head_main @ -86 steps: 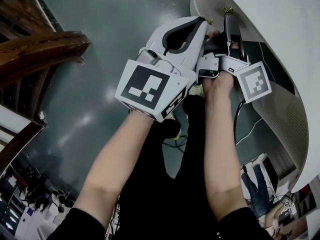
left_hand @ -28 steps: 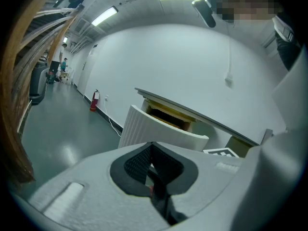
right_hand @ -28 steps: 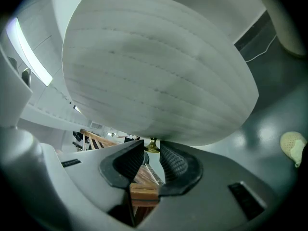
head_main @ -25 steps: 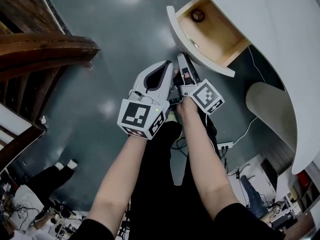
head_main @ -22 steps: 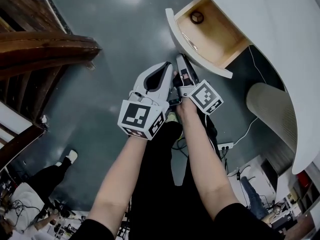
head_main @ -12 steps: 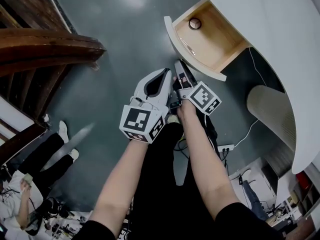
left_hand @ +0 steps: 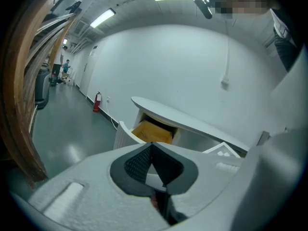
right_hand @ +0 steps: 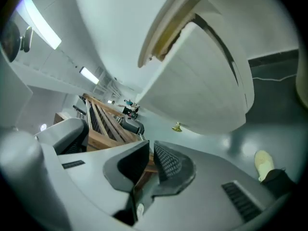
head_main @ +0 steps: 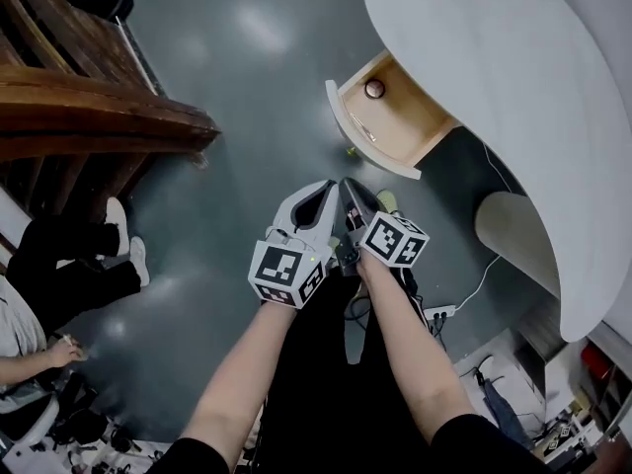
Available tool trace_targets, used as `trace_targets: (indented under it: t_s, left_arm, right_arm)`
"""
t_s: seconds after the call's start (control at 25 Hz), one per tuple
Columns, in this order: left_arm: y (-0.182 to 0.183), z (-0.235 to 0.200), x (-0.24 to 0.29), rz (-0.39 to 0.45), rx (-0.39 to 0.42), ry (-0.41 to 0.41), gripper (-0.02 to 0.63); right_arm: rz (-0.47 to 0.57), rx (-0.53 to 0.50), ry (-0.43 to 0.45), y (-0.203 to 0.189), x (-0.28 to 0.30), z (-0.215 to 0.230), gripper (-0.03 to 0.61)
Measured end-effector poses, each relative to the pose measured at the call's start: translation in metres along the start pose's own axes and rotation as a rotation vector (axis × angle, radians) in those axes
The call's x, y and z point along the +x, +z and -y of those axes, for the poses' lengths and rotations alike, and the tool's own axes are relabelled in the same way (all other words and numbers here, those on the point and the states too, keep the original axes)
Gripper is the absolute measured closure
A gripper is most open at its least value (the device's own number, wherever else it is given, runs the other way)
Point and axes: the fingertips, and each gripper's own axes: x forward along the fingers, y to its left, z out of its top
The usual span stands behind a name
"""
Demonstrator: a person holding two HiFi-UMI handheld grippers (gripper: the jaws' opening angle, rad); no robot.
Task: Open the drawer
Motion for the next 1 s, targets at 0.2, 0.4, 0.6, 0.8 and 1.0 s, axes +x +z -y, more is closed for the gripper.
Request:
trace_targets:
  t_s: [0.2, 0.4, 0.6, 0.8, 1.0]
  left_arm:
    - [0.037, 0.022, -0.021, 0.014, 0.028, -0.017, 0.606]
    - [0.076, 0.034, -0.043, 0.042, 0.037, -0.012, 0.606]
    - [0.11, 0.042, -0.064, 0.072, 0.03, -0.005, 0.606]
    - [0.145, 0.059, -0.083, 0.114, 0.05, -0.005, 0.606]
    - [0.176, 0.073, -0.103, 0.155, 0.07, 0.004, 0.606]
  right_arm:
    - [-0.008, -0.152, 0.026, 0.026, -0.037, -0.057, 0.552]
    - [0.012, -0.288, 0.058, 0.054, -0.062, -0.114, 0.558]
    - [0.056, -0.436, 0.078, 0.083, -0.083, -0.167, 0.561]
    - [0.091, -0.576, 0.106, 0.105, -0.102, -0.217, 0.563]
    - [0.124, -0.644, 0.129, 0.117, -0.125, -0.257, 0.563]
